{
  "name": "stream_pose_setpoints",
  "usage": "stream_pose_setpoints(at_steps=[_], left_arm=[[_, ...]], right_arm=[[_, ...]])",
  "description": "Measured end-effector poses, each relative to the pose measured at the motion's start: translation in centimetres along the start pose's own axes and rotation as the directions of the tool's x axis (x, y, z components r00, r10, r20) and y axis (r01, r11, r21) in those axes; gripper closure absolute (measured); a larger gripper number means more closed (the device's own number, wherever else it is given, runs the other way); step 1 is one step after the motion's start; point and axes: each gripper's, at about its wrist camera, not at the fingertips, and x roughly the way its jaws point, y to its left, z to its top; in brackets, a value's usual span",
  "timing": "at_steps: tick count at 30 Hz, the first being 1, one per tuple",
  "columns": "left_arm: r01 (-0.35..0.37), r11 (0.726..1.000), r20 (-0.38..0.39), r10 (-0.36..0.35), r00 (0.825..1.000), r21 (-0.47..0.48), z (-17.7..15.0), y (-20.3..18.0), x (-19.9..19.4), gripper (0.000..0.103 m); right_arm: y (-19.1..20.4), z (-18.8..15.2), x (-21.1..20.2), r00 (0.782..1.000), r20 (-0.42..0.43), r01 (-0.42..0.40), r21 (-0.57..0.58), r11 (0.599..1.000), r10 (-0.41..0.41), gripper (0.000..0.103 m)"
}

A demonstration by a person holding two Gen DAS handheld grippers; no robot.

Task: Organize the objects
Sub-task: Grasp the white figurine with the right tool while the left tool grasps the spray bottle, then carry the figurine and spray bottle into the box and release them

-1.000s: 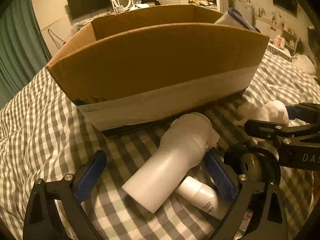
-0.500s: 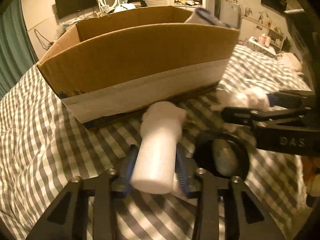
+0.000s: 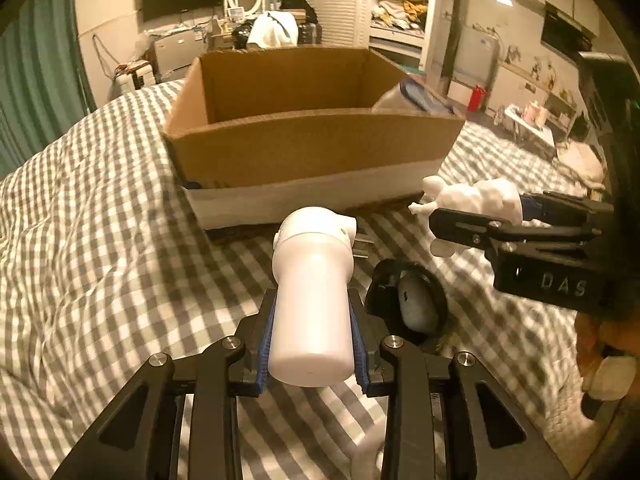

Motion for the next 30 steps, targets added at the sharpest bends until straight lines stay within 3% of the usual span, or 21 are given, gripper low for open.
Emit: stream_pose_setpoints(at_steps=[15, 19, 30], left_arm=[[-0.072, 0.997, 0.003, 0.073, 0.997, -0.039, 1.6, -1.0, -7.1, 0.071], [-0.041, 0.996, 0.037, 0.044, 0.998, -0.079, 2.5, -1.0, -9.7, 0.071], [-0.046, 0.996, 0.161, 0.059, 0.985, -0.080, 7.6, 0.0, -13.8, 0.071]], right_arm=[[4.4, 0.9, -6.4, 0.991, 0.131, -0.011, -0.098, 0.995, 0.023, 0.041], [4.8, 1.7, -9.5, 0.981, 0.188, -0.015, -0.120, 0.993, 0.038, 0.041], [6.4, 5.6, -15.1, 0.949, 0.312, 0.014, -0.157, 0.988, 0.036, 0.041]])
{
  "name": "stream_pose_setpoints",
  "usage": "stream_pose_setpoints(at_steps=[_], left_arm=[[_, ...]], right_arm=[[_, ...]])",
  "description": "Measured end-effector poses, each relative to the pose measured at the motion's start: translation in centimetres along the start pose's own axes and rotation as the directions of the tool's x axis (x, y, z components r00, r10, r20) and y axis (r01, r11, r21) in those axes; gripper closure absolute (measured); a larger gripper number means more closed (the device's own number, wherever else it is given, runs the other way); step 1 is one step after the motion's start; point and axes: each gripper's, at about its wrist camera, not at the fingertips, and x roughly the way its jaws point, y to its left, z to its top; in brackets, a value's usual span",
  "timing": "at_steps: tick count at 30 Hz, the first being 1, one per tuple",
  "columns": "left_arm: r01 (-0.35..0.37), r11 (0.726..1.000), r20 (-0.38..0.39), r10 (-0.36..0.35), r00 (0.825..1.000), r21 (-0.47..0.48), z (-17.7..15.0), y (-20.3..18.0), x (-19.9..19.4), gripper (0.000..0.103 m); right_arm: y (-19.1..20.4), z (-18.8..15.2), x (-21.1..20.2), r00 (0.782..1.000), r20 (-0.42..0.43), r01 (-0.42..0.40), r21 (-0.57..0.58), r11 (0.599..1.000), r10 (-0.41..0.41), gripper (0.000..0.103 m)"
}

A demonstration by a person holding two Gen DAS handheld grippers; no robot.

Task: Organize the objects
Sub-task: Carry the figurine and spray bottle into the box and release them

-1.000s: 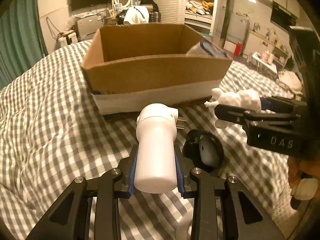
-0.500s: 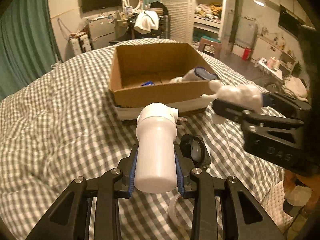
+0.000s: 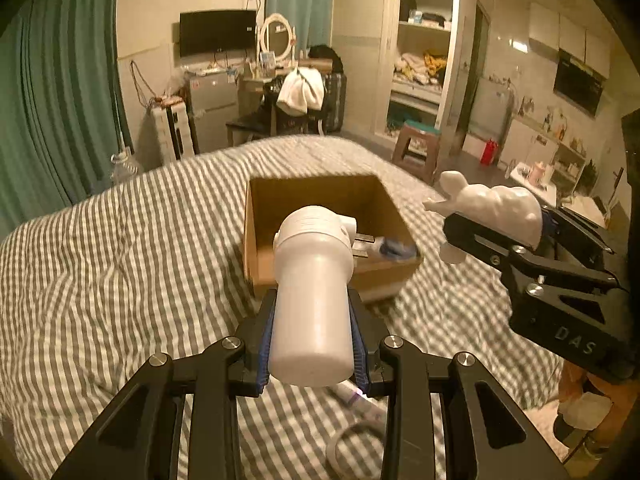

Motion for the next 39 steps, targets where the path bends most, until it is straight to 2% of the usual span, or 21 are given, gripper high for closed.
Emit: stream_pose_setpoints(at_steps=[6, 11, 15, 19, 22, 27, 32, 36, 39], left_arm=[[0.000, 1.000, 0.034, 0.000, 0.999, -0.004, 3.4, 0.8, 1.1, 0.071], [0.007, 1.000, 0.053, -0.008, 0.999, 0.007, 6.0, 1.9, 3.0, 0.071], [0.015, 1.000, 0.061, -0.016, 0.998, 0.009, 8.1, 3.5, 5.6, 0.071], [0.029, 1.000, 0.048, -0.030, 0.998, 0.007, 9.8, 4.8, 8.8, 0.071], [0.028, 1.000, 0.033, -0.028, 0.999, 0.007, 10.5, 5.6, 11.6, 0.071], [0.086, 0.996, -0.019, -0.087, 0.996, -0.019, 10.5, 6.9, 16.1, 0.071], [0.120, 0.992, -0.069, -0.117, 0.991, 0.039, 9.0, 6.1, 19.5, 0.071], [0.156, 0.988, -0.116, -0.153, 0.981, 0.018, 8.0, 5.7, 21.7, 0.071], [0.178, 0.984, -0.126, -0.174, 0.977, 0.019, 7.4, 5.5, 22.5, 0.071]], right_arm=[[-0.2, 4.1, -0.3, 0.999, 0.040, 0.018, -0.032, 0.999, -0.017, 0.041], [-0.3, 7.5, 1.3, 0.998, 0.063, 0.029, -0.025, 0.999, -0.028, 0.041], [-0.1, 9.3, 4.0, 0.999, 0.046, 0.026, -0.004, 1.000, -0.026, 0.041], [-0.4, 10.2, 8.2, 0.999, -0.006, 0.032, 0.030, 0.999, -0.032, 0.041], [-1.2, 10.3, 11.6, 0.998, -0.053, 0.038, 0.061, 0.997, -0.035, 0.041], [-2.9, 9.6, 17.5, 0.987, -0.150, 0.076, 0.099, 0.992, -0.061, 0.041], [-5.0, 7.7, 22.9, 0.960, -0.272, 0.116, 0.142, 0.983, -0.074, 0.041], [-6.7, 5.6, 25.6, 0.936, -0.339, 0.160, 0.180, 0.971, -0.092, 0.041], [-7.6, 4.9, 26.3, 0.938, -0.341, 0.150, 0.215, 0.965, -0.070, 0.041]])
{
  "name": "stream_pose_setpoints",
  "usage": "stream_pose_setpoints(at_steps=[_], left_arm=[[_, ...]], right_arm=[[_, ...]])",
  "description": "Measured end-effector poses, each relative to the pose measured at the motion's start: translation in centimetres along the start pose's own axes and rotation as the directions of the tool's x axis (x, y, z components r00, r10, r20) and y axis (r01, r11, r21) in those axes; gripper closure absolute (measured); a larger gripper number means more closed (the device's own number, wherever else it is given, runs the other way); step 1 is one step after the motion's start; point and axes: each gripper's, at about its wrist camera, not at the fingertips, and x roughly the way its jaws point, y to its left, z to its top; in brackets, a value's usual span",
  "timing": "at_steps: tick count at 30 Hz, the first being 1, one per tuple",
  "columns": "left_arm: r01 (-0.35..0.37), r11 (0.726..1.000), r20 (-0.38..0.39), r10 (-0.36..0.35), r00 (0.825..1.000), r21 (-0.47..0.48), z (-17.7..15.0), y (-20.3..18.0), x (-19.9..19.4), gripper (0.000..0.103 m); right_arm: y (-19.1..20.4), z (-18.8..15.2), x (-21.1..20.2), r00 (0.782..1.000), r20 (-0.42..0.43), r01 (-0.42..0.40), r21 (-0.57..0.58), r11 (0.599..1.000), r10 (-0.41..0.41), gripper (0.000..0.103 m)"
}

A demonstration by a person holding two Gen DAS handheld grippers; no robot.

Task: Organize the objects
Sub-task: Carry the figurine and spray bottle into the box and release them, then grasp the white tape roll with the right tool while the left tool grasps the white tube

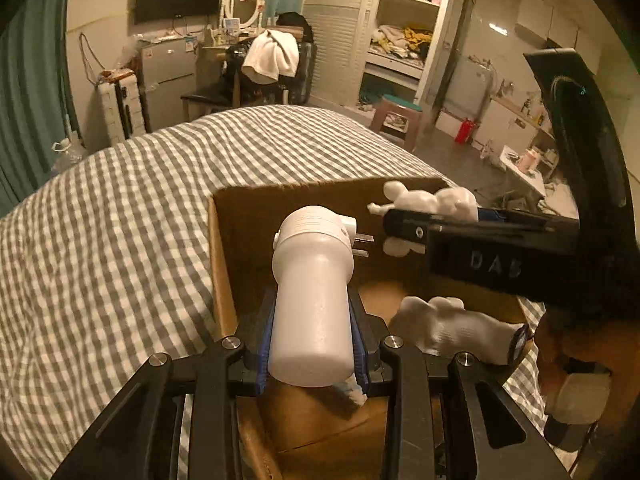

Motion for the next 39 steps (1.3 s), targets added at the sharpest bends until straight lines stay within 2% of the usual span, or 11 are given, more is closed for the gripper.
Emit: stream_pose_setpoints(at_steps=[4, 5, 6, 8, 11, 18, 21, 26, 31, 36, 39], left_arm=[[-0.044, 0.999, -0.009, 0.044, 0.999, 0.003, -0.4, -0.3, 0.6, 0.069], [-0.055, 0.999, -0.013, 0.055, 0.998, 0.003, -0.3, -0.5, 0.5, 0.067], [-0.055, 0.998, -0.016, 0.055, 0.998, 0.004, -0.3, -0.5, 0.4, 0.062], [-0.042, 0.999, -0.016, 0.042, 0.999, 0.004, -0.4, -0.9, -0.4, 0.037], [-0.052, 0.999, 0.024, 0.052, 0.998, -0.006, -0.5, -1.3, -2.6, 0.021], [-0.098, 0.994, 0.060, 0.100, 0.993, -0.038, -2.0, -0.8, -9.1, 0.019], [-0.138, 0.990, 0.076, 0.140, 0.987, -0.032, -3.6, -0.9, -12.2, 0.013], [-0.199, 0.978, 0.091, 0.205, 0.975, -0.069, -7.2, -0.7, -16.6, 0.008], [-0.210, 0.967, 0.063, 0.220, 0.973, -0.143, -12.0, -0.4, -17.9, 0.004], [-0.259, 0.962, 0.005, 0.261, 0.965, -0.087, -17.3, -1.9, -17.0, 0.004], [-0.262, 0.961, -0.016, 0.262, 0.965, -0.087, -19.9, -2.5, -16.1, 0.004]], right_arm=[[-0.9, -0.1, -0.3, 1.000, 0.008, -0.025, 0.016, 1.000, 0.025, 0.040], [-1.0, -0.1, -0.6, 0.999, 0.011, -0.034, 0.021, 0.999, 0.034, 0.035], [-1.3, -0.2, -1.2, 0.999, 0.021, -0.043, 0.029, 0.999, 0.043, 0.032], [-1.6, -0.2, -2.5, 0.998, 0.043, -0.052, 0.036, 0.998, 0.050, 0.031], [-2.1, -0.4, -5.9, 0.996, 0.082, -0.034, 0.006, 0.999, 0.033, 0.031], [-3.1, -3.4, -15.6, 0.985, 0.156, 0.081, -0.085, 0.993, -0.067, 0.028], [-2.4, -6.0, -19.4, 0.978, 0.184, 0.126, -0.139, 0.982, -0.099, 0.028], [-0.3, -11.4, -22.7, 0.983, 0.152, 0.140, -0.224, 0.964, -0.108, 0.028], [0.6, -17.6, -21.9, 0.994, 0.075, 0.092, -0.194, 0.977, -0.078, 0.028], [1.5, -23.0, -18.5, 0.996, -0.034, 0.073, -0.208, 0.975, -0.082, 0.028], [1.8, -25.3, -16.5, 0.993, -0.111, 0.012, -0.210, 0.978, -0.036, 0.029]])
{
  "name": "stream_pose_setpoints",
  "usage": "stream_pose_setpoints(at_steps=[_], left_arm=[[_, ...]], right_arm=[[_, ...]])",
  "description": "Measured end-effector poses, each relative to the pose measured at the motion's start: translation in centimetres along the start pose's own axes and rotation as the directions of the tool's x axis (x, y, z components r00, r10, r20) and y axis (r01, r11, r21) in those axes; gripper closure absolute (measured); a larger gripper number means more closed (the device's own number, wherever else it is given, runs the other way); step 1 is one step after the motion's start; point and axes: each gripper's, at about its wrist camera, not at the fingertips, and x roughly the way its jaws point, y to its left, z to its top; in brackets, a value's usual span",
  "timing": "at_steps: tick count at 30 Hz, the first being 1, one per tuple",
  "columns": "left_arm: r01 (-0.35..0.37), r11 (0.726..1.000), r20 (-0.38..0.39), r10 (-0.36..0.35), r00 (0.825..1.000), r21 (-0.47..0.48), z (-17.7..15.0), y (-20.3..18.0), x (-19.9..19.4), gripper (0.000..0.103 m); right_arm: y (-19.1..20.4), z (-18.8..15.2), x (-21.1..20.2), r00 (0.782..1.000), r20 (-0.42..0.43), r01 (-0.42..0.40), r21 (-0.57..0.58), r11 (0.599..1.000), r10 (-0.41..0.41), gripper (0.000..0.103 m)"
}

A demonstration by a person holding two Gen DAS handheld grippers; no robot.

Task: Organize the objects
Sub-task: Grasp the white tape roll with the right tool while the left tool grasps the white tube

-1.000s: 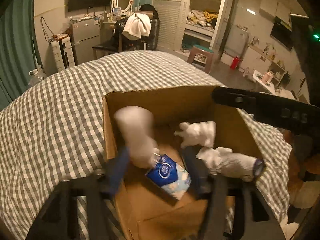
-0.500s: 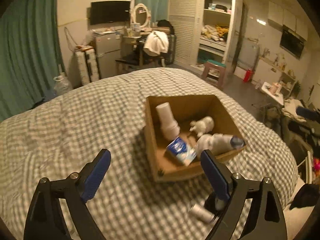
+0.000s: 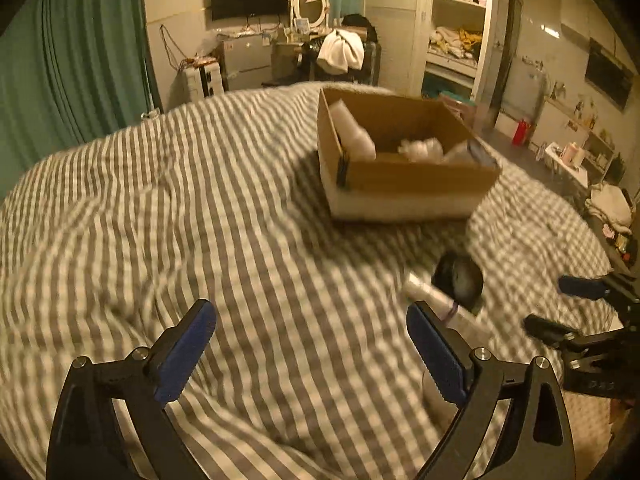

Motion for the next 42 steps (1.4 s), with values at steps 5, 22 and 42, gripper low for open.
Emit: stream_pose_setpoints(at_steps=[5, 22, 42], left_arm=[[-0.030, 0.999, -0.029, 0.030, 0.999, 0.012, -2.1, 0.0, 1.7, 0.004], [-0.056, 0.998, -0.131, 0.051, 0.990, -0.031, -1.0, -1.1, 5.6, 0.004], [0.079, 0.995, -0.178, -0.068, 0.982, 0.059, -1.7, -12.2, 12.0, 0.043]], right_arm=[[1.9, -2.4, 4.2, 0.993, -0.102, -0.068, -0.045, 0.997, 0.063, 0.042], [-4.0, -1.6, 2.0, 0.999, 0.003, -0.050, -0.054, 0.997, 0.050, 0.098], [-10.3, -0.3, 4.3, 0.999, 0.043, -0.010, 0.113, 0.994, 0.006, 0.098]])
